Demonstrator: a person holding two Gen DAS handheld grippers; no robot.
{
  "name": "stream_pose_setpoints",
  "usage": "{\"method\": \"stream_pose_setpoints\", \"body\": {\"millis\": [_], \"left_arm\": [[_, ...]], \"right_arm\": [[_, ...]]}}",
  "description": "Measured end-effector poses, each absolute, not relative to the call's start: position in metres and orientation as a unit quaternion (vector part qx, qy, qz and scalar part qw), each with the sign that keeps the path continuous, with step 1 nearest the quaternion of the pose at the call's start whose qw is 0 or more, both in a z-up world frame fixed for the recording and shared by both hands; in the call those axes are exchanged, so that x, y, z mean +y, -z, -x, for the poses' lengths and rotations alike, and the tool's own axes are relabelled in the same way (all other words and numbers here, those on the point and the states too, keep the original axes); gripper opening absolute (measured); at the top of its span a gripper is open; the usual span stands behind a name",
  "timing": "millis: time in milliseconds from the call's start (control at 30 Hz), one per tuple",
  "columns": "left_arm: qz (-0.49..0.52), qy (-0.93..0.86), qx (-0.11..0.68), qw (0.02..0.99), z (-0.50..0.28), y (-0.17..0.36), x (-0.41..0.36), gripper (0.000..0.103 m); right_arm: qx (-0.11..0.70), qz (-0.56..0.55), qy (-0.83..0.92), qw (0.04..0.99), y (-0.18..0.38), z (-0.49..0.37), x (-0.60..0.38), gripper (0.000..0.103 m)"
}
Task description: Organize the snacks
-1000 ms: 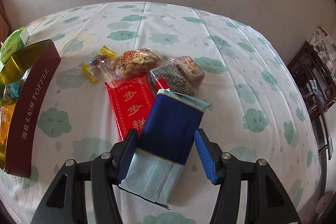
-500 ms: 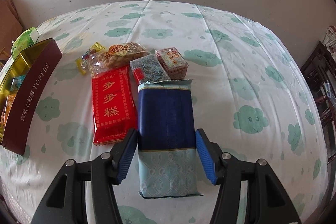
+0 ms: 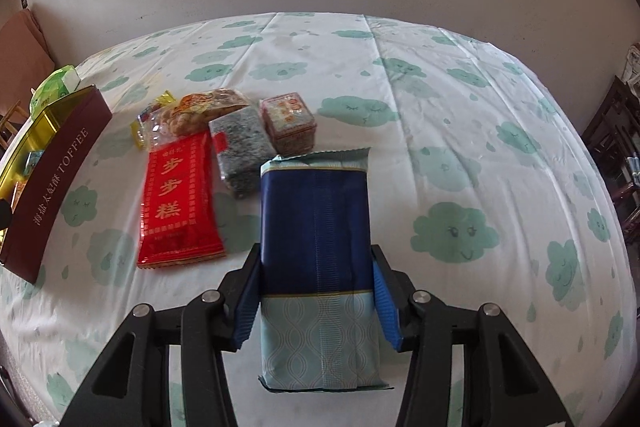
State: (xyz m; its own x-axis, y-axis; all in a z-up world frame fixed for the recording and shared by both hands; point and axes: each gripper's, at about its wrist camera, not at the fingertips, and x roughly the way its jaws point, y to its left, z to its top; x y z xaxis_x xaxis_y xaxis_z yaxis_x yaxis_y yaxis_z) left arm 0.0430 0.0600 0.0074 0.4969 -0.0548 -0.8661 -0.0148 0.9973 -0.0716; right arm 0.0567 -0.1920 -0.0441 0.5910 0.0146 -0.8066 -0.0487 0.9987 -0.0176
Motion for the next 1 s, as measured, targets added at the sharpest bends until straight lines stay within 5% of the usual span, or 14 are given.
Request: {"method": "stream_pose_setpoints", "body": {"millis": [467, 1000], "left_arm": [[0.085, 0.045, 0.550, 0.829, -0.108, 0.027, -0.022, 0.102], [0.028, 0.023, 0.569, 0.821, -0.121, 0.056, -0.050, 0.099]], "right_arm": [[0.427, -0.018, 0.026, 0.904, 0.053, -0.077, -0.266, 0.050], [0.425, -0.030, 0.020, 0.905, 0.053, -0.076, -0.268, 0.051]]}}
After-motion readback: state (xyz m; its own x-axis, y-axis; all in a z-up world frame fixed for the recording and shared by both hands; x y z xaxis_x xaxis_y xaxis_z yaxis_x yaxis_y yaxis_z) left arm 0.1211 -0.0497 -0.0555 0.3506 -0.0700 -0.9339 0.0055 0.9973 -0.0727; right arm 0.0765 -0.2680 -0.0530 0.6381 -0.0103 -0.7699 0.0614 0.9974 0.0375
